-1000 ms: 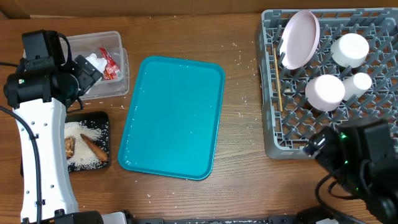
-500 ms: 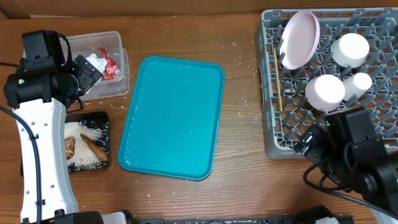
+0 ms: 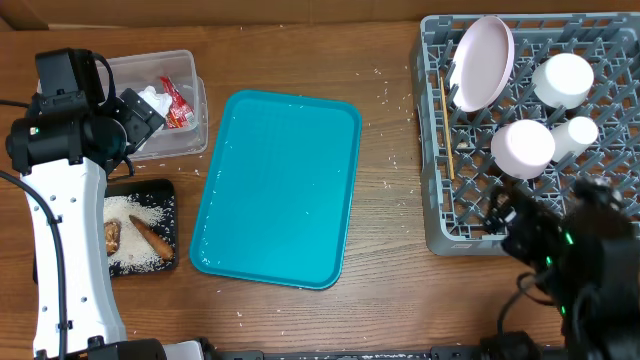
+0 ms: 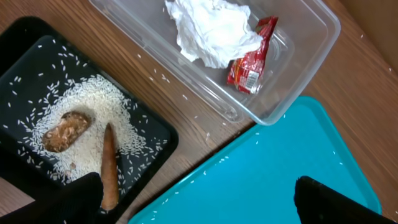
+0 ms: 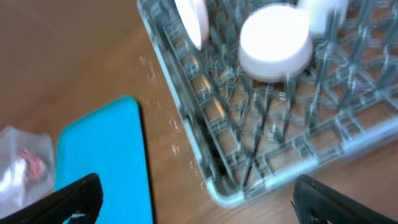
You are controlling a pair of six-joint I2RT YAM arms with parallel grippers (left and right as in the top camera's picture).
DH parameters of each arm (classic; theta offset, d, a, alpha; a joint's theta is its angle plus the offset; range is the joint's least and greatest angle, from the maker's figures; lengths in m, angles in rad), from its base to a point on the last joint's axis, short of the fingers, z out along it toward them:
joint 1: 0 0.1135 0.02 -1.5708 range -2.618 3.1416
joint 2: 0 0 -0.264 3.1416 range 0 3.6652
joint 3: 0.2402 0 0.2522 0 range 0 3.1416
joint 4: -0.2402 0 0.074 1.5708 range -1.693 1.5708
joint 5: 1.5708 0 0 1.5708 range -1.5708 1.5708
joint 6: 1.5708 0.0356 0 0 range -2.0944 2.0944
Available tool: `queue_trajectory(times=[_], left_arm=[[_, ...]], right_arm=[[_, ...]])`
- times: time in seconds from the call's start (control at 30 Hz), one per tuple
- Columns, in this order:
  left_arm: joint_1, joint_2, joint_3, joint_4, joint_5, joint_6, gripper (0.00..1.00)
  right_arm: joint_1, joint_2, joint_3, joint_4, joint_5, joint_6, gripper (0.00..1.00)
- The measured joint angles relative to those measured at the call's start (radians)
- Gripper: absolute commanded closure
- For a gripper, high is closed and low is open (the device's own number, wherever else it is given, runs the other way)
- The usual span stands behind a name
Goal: Sort waste into correct bins and load items into the dishwasher
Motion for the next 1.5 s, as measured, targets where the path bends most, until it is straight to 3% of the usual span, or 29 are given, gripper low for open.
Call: queue_trajectory(times=[0.23, 0.37, 0.8, 1.0, 1.1, 1.4, 1.5], left_arm=[[0.0, 0.0, 0.0, 0.0, 0.0, 0.0, 0.0], [0.0, 0.0, 0.0, 0.0, 0.0, 0.0, 0.0], [0.0, 0.0, 0.0, 0.0, 0.0, 0.0, 0.0], [0.0, 0.0, 0.0, 0.0, 0.0, 0.0, 0.0], [0.0, 0.0, 0.0, 0.0, 0.0, 0.0, 0.0], [0.0, 0.0, 0.0, 0.0, 0.0, 0.0, 0.0], [0.0, 0.0, 0.0, 0.0, 0.0, 0.0, 0.0]], right_arm=[[-0.132, -0.29, -0.307, 0.367, -0.175, -0.238, 0.0], [-0.177, -0.412, -0.46, 0.553, -0.227, -0.304, 0.0], [-0.185, -0.649, -0.861, 1.038, -0.259, -0.348, 0.0], [-0.185, -0.663, -0.977, 1.228, -0.253, -0.349, 0.0], [-0.185, -0.663, -1.02, 1.271, -0.237, -0.348, 0.0], [-0.184, -0.665, -1.044, 1.054, -0.214, -0.348, 0.0], [-0.184, -0.665, -1.044, 1.056, -0.214, -0.349, 0.0]])
